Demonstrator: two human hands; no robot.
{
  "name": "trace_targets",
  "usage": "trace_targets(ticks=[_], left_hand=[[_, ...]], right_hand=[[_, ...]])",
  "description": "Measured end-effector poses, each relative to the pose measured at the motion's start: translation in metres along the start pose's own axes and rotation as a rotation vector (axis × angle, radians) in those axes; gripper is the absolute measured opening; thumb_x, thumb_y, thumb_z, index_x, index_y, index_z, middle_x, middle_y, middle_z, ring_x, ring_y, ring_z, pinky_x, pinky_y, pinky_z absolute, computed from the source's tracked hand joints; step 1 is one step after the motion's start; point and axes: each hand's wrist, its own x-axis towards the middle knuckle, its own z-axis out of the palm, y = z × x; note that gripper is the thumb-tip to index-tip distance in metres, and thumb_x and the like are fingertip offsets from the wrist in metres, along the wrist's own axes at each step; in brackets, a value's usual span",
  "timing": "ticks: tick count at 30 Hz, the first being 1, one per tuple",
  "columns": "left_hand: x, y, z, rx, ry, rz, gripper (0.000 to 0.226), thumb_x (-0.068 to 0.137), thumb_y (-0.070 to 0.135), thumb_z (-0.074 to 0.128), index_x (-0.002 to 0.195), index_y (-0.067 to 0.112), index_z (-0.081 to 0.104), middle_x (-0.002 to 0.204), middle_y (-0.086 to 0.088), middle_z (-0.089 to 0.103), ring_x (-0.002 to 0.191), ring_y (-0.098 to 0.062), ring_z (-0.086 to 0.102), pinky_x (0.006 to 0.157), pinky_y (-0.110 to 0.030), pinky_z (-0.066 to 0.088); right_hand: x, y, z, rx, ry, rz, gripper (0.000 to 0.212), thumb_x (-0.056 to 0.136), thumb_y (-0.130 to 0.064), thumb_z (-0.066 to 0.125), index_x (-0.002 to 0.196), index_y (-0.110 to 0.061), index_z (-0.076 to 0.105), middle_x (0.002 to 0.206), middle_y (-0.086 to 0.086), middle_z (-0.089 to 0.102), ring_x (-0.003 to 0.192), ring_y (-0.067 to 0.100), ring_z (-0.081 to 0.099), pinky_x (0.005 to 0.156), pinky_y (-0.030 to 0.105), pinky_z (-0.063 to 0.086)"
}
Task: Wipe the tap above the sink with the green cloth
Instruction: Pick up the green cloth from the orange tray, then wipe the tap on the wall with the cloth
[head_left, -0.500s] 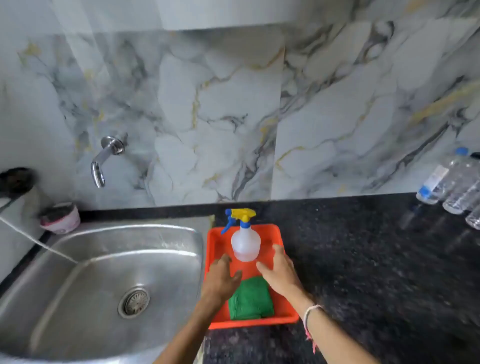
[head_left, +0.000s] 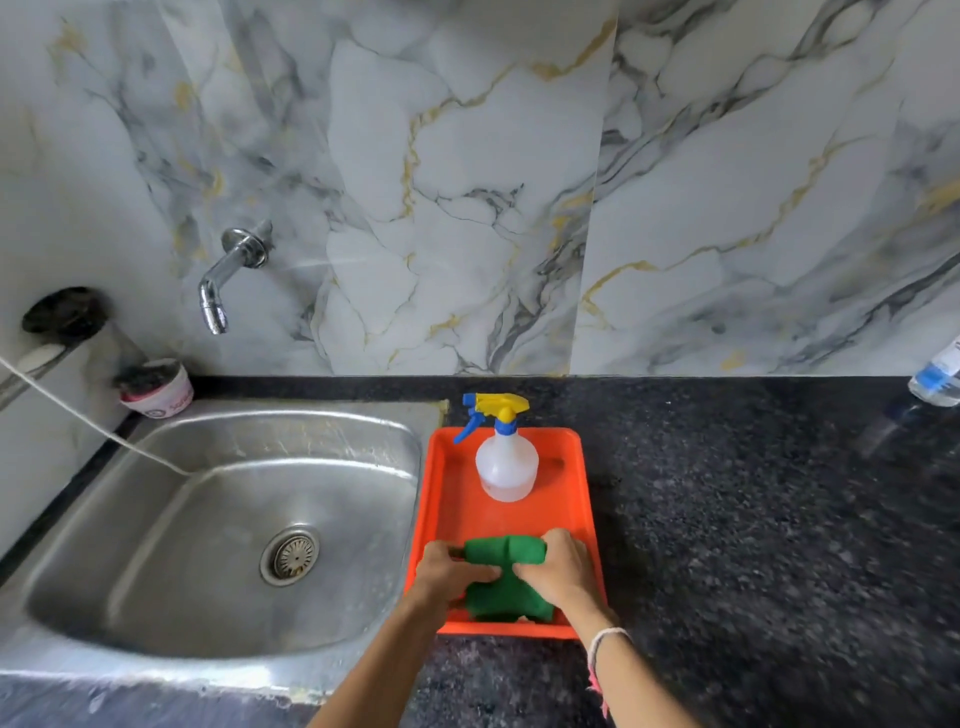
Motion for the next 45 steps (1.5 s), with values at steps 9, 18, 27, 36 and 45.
trace_targets(ticks=[9, 18, 27, 36, 45], left_hand=[[-0.034, 0.055, -0.085, -0.398, -0.319, 0.411, 0.034, 0.077, 0.006, 0.086, 0.110, 0.001, 0.077, 0.109, -0.023, 0.079, 0.093, -0.039, 0.077, 0.067, -0.044, 0.069], [-0.030, 0.148, -0.239, -0.288, -0.030, 0.822, 0.036, 0.063, 0.025, 0.097, 0.092, 0.011, 0.080, 0.094, -0.018, 0.080, 0.088, -0.039, 0.075, 0.080, -0.049, 0.061], [0.053, 0.217, -0.381, 0.051, 0.330, 1.034, 0.049, 0.082, 0.054, 0.080, 0.114, 0.018, 0.071, 0.087, 0.002, 0.074, 0.078, -0.012, 0.070, 0.073, -0.033, 0.065], [0.196, 0.362, -0.499, 0.834, 1.318, 1.616, 0.054, 0.105, 0.026, 0.054, 0.156, 0.010, 0.046, 0.163, -0.026, 0.040, 0.152, -0.040, 0.038, 0.120, -0.051, 0.041], [0.256, 0.380, -0.508, 0.758, 1.507, 1.810, 0.061, 0.106, 0.037, 0.035, 0.163, 0.017, 0.034, 0.169, -0.018, 0.026, 0.160, -0.032, 0.025, 0.131, -0.044, 0.023]], right_hand=[[-0.024, -0.062, -0.016, 1.167, -0.142, -0.292, 0.039, 0.072, -0.024, 0.087, 0.108, -0.016, 0.073, 0.113, 0.023, 0.077, 0.101, 0.038, 0.076, 0.076, 0.044, 0.064], [-0.017, -0.249, 0.008, 1.283, -0.383, -0.423, 0.060, 0.071, -0.011, 0.092, 0.124, 0.000, 0.069, 0.126, 0.029, 0.072, 0.116, 0.045, 0.069, 0.086, 0.046, 0.064], [0.030, -0.393, 0.045, 1.327, -0.088, -0.353, 0.039, 0.072, -0.001, 0.081, 0.110, -0.002, 0.074, 0.110, 0.027, 0.078, 0.101, 0.045, 0.076, 0.087, 0.056, 0.061], [0.101, -0.540, 0.040, -0.040, 0.480, -1.057, 0.078, 0.069, 0.022, 0.062, 0.130, -0.027, 0.064, 0.130, -0.004, 0.062, 0.121, 0.016, 0.057, 0.104, 0.030, 0.050], [0.128, -0.557, 0.068, -0.736, 0.578, -0.983, 0.068, 0.060, 0.001, 0.082, 0.125, -0.016, 0.068, 0.135, 0.006, 0.065, 0.118, 0.032, 0.060, 0.090, 0.043, 0.060]])
